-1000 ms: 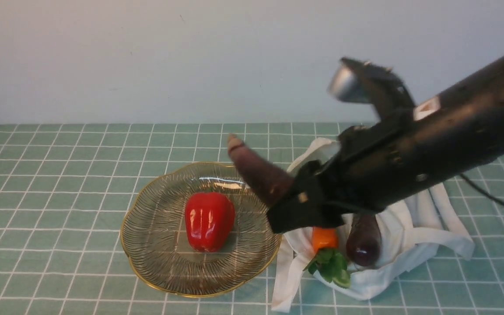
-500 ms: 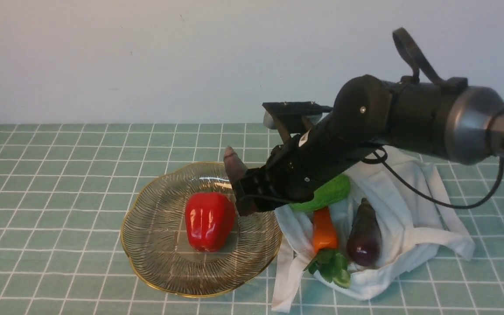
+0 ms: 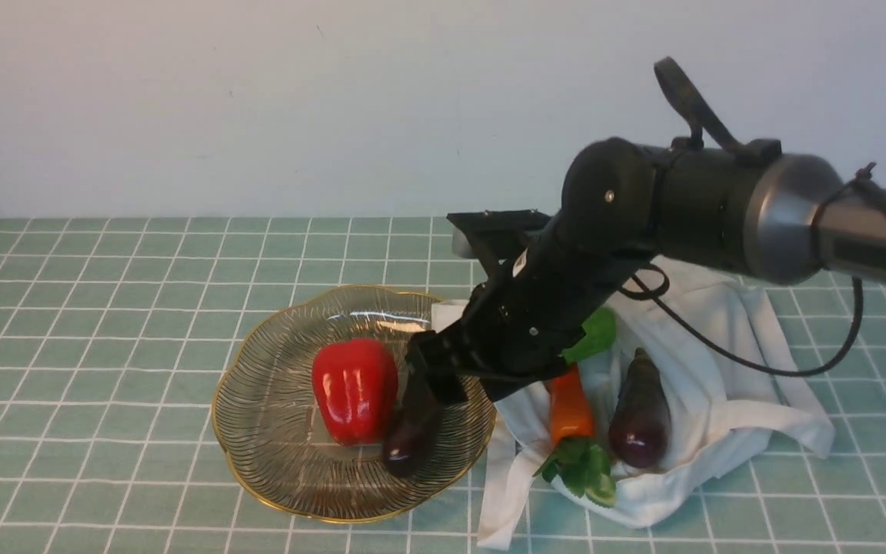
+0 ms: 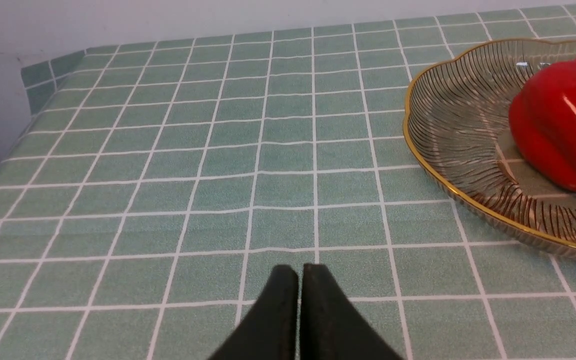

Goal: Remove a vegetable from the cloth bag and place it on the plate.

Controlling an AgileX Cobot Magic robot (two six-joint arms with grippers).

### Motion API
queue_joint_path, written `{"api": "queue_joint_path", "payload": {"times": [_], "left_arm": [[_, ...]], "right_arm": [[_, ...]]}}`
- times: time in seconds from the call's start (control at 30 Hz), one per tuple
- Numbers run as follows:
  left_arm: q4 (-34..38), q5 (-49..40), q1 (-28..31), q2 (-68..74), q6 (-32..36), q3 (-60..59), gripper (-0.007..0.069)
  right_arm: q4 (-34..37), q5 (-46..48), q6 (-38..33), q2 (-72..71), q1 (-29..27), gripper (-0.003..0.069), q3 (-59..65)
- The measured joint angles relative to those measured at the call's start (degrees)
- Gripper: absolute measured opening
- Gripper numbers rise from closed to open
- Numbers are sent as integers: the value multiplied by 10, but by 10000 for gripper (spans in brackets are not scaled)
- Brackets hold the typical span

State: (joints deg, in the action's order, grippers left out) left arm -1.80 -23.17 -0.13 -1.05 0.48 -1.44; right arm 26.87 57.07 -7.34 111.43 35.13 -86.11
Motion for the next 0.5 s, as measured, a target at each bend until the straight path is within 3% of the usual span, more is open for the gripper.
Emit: {"api": "queue_joint_path", "payload": {"times": [0.13, 0.23, 0.33, 0.4, 0.47, 0.5], "left_arm": [[0, 0, 0, 0, 0, 0, -5], [0, 0, 0, 0, 0, 0, -5], [0, 0, 0, 0, 0, 0, -5], [0, 0, 0, 0, 0, 0, -5], [0, 0, 0, 0, 0, 0, -5], [0, 0, 0, 0, 0, 0, -5]], "right_arm": [[-12, 98, 2, 0, -2, 681, -74], [-44, 127, 23, -7, -3, 618, -148], [-83, 131, 49, -38, -3, 487, -171], [-112, 137, 58, -83, -5, 341, -161], [-124, 138, 59, -108, -5, 274, -151], [-139, 139, 59, -155, -5, 171, -127]]}}
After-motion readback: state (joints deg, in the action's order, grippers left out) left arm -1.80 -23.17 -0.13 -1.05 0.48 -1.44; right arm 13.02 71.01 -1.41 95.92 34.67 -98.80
